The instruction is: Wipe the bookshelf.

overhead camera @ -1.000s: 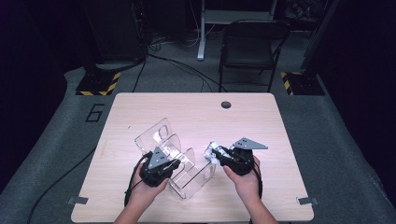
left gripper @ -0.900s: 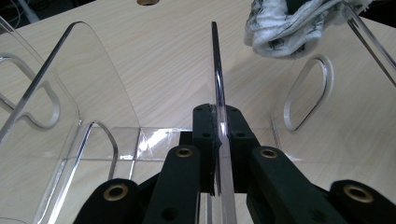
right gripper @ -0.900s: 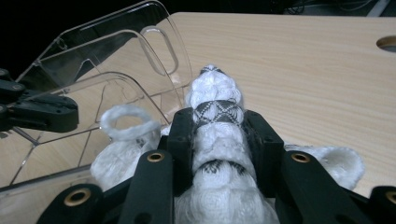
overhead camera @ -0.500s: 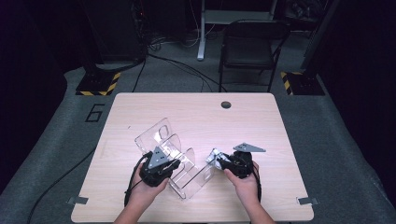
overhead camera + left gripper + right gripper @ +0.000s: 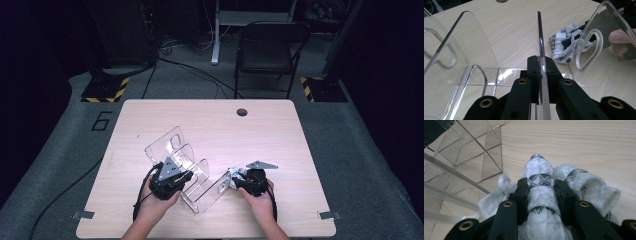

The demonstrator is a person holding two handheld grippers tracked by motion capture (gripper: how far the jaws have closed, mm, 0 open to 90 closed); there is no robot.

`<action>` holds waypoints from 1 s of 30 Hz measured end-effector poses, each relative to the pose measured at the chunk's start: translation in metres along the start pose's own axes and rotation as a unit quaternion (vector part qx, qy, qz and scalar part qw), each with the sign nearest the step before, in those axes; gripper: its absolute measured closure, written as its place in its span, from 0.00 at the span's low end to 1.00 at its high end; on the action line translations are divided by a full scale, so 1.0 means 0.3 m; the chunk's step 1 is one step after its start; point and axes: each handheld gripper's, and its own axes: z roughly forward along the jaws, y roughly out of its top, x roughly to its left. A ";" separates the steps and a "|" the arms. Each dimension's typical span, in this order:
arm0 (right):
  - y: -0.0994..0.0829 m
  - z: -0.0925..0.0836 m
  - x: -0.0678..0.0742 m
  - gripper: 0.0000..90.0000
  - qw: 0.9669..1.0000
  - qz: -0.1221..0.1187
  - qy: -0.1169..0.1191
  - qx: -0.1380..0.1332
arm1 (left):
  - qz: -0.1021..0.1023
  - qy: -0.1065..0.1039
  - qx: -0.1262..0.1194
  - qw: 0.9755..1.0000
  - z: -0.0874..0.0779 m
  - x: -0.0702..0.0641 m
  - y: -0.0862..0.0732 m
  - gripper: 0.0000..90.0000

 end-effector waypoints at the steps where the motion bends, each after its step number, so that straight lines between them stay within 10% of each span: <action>1: -0.004 0.001 -0.002 0.75 1.000 0.004 0.002 0.002 | 0.000 0.000 0.000 1.000 0.000 0.000 0.000 0.95; 18: 0.054 -0.065 0.036 0.76 0.999 -0.010 0.001 -0.038 | 0.000 0.000 0.000 1.000 0.000 0.000 0.000 0.95; 30: -0.017 0.006 0.010 0.76 1.000 -0.005 -0.014 -0.007 | 0.000 0.000 0.000 1.000 0.000 0.000 0.000 0.95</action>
